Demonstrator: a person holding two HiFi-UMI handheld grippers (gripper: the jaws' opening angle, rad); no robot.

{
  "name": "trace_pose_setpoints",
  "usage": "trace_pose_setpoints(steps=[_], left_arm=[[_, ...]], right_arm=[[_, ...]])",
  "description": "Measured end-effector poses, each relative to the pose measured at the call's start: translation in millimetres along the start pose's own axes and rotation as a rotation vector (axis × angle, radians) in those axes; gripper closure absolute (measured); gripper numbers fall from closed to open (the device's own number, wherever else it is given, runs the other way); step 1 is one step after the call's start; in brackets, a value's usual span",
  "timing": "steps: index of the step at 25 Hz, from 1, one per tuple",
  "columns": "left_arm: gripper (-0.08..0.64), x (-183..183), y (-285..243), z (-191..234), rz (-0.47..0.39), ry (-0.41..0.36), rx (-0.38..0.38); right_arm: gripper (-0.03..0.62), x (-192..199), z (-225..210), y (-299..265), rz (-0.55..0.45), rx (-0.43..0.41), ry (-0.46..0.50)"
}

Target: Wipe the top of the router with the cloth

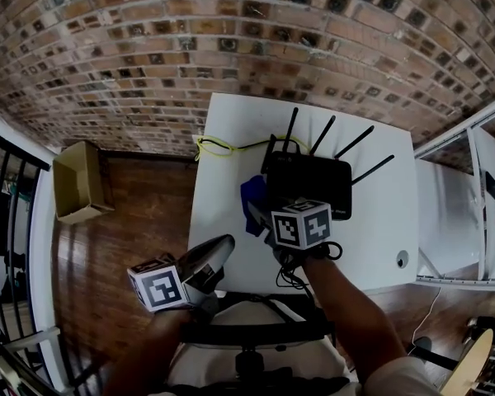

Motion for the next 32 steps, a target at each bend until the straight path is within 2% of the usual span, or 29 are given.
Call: trace_pose_setpoints(steps=[10, 13, 17, 27, 32], left_arm=[[0.555, 15, -7, -9, 0.015, -0.003, 0.028], [0.555, 23, -4, 6, -0.003, -0.008, 0.06], [0.555, 16, -1, -17, -0.015, -0.004, 0.045], [0.555, 21, 3, -45, -0.01, 0.013, 0.11], [0.555, 33, -1, -52, -0.009, 0.0, 0.101]], right_arm=[[0.482, -32, 27, 59, -0.244, -0.118, -0.063], [0.48, -34, 28, 79, -0.279, -0.089, -0.053], [0.479, -33, 32, 101, -0.306, -0.062, -0.051], [0.479, -13, 39, 149, -0.345, 0.082, -0.015], [0.479, -9, 39, 181, -0.399, 0.094, -0.027]])
Point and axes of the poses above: the fingertips, and each gripper's own axes: y backward along the fingers, z to its left, x out of its underside, the point moved 2 cm from there along y, backward along the fingers, and after that the axes turned 11 degrees about -x, right-handed, at the moved point
